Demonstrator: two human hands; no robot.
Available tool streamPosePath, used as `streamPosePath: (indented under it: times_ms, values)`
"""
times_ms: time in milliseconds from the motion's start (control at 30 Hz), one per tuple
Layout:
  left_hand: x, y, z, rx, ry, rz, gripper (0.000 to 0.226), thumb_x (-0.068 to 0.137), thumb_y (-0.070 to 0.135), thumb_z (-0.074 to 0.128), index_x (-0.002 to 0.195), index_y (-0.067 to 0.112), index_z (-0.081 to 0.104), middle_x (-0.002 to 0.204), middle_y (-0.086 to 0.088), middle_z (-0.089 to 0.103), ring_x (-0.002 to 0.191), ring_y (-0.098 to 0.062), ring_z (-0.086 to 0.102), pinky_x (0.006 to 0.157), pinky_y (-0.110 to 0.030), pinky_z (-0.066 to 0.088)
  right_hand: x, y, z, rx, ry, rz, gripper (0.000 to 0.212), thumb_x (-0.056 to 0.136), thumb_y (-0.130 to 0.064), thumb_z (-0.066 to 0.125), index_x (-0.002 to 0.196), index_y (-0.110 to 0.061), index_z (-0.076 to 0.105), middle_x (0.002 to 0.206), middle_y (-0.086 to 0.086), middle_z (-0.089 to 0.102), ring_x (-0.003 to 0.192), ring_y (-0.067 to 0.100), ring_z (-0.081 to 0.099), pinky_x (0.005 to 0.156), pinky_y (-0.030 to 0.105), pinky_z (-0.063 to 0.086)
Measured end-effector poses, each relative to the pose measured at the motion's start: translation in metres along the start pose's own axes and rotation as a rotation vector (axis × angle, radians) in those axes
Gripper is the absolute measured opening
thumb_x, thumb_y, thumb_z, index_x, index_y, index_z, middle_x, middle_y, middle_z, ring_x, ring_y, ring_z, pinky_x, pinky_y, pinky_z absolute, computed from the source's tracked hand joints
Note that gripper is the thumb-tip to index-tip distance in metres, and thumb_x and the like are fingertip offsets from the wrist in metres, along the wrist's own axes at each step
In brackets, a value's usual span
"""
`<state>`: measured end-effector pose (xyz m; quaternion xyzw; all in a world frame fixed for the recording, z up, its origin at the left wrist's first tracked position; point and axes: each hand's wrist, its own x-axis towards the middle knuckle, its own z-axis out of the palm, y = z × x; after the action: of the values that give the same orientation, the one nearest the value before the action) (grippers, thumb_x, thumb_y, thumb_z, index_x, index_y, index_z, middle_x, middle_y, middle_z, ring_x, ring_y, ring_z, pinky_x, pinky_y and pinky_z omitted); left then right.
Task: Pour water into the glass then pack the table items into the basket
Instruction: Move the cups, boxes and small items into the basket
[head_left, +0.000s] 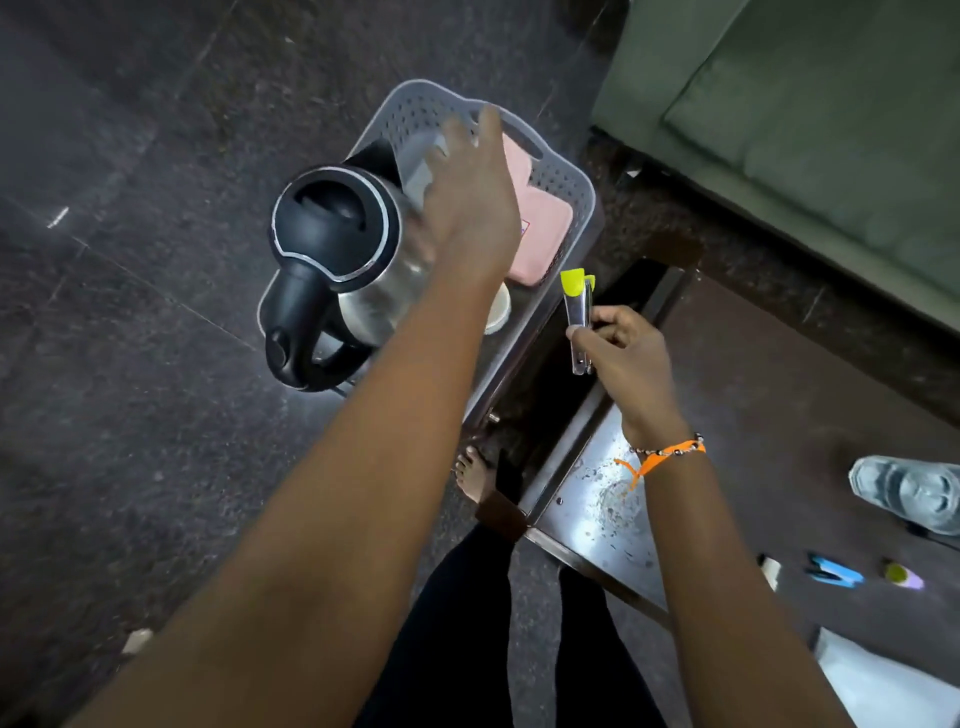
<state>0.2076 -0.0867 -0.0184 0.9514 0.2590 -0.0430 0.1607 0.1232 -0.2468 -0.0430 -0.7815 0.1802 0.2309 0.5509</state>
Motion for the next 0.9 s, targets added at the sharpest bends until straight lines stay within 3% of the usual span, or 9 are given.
streamPosePath:
  times_ms: [133,267,367,500,600,667,800,867,900]
  values:
    - [0.026,-0.010,0.018,0.140,-0.132,-0.010,0.056,0.094,0.003,0.034,0.145,0.021,0.020,0.146,-0.015,0.030,0.133,-0.034,0.034,0.100,-0.045,0.037,0.007,0.000,-0.004,-0.003,0.011,0.012,0.012,0.080,-0.016,0.068,0.091,-0.021,0.064,0.070,0.004,0.058,0.065,0.015,0.051,0.067,0.031,0.042]
    - [0.040,-0.015,0.031,0.119,-0.292,-0.041,0.058,0.095,0.004,0.033,0.147,0.021,0.013,0.148,-0.017,0.025,0.134,-0.036,0.030,0.103,-0.046,0.035,0.014,-0.004,-0.005,0.002,0.021,0.007,0.013,0.080,-0.016,0.068,0.088,-0.025,0.064,0.065,-0.002,0.055,0.064,0.012,0.051,0.064,0.022,0.041]
    - [0.042,-0.015,0.036,0.088,-0.309,-0.054,0.052,0.095,0.003,0.034,0.144,0.016,0.021,0.144,-0.016,0.030,0.130,-0.036,0.036,0.100,-0.046,0.036,0.020,-0.010,-0.004,-0.019,0.031,-0.028,0.017,0.081,-0.015,0.069,0.082,-0.031,0.062,0.066,-0.001,0.055,0.062,0.011,0.051,0.062,0.020,0.041]
    - [0.041,-0.015,0.039,0.024,-0.330,-0.072,0.040,0.092,0.005,0.042,0.132,0.005,0.041,0.142,-0.015,0.035,0.128,-0.034,0.041,0.101,-0.044,0.039,0.036,-0.027,-0.002,-0.018,-0.003,-0.096,0.017,0.086,-0.012,0.064,0.101,-0.017,0.068,0.063,-0.002,0.054,0.055,0.001,0.048,0.058,0.012,0.042]
    - [0.038,-0.015,0.039,-0.081,-0.362,-0.068,0.037,0.092,0.009,0.042,0.127,0.004,0.050,0.138,-0.017,0.045,0.126,-0.034,0.046,0.101,-0.038,0.039,0.057,-0.048,0.001,-0.139,-0.080,-0.204,0.017,0.092,-0.013,0.054,0.087,-0.018,0.070,0.066,-0.003,0.052,0.063,0.003,0.043,0.061,0.021,0.038]
    - [0.032,-0.013,0.038,-0.139,-0.403,-0.054,0.039,0.094,0.015,0.040,0.130,0.005,0.048,0.139,-0.019,0.046,0.127,-0.033,0.045,0.101,-0.035,0.037,0.075,-0.062,0.006,-0.237,-0.062,-0.238,0.024,0.093,-0.014,0.050,0.074,-0.017,0.065,0.066,0.003,0.053,0.057,0.004,0.045,0.063,0.026,0.039]
    - [0.015,-0.010,0.045,-0.198,-0.489,0.014,0.051,0.095,0.026,0.044,0.141,0.008,0.032,0.146,-0.018,0.036,0.134,-0.032,0.036,0.107,-0.034,0.030,0.113,-0.081,0.021,-0.332,0.001,-0.241,0.028,0.090,-0.014,0.054,0.085,0.009,0.069,0.068,0.008,0.059,0.041,-0.004,0.055,0.058,0.019,0.046]
    - [0.010,-0.013,0.050,-0.194,-0.511,0.018,0.055,0.094,0.019,0.045,0.144,0.009,0.025,0.149,-0.017,0.030,0.136,-0.033,0.033,0.109,-0.035,0.027,0.127,-0.085,0.030,-0.393,-0.005,-0.242,0.029,0.089,-0.014,0.055,0.085,0.011,0.068,0.071,0.020,0.065,0.050,0.005,0.061,0.068,0.031,0.052]
    - [0.009,-0.015,0.052,-0.198,-0.522,0.011,0.057,0.093,0.015,0.045,0.145,0.011,0.022,0.151,-0.016,0.027,0.137,-0.033,0.031,0.110,-0.036,0.027,0.132,-0.086,0.035,-0.416,-0.004,-0.239,0.029,0.089,-0.014,0.054,0.085,0.010,0.068,0.077,0.026,0.068,0.061,0.018,0.066,0.074,0.035,0.053]
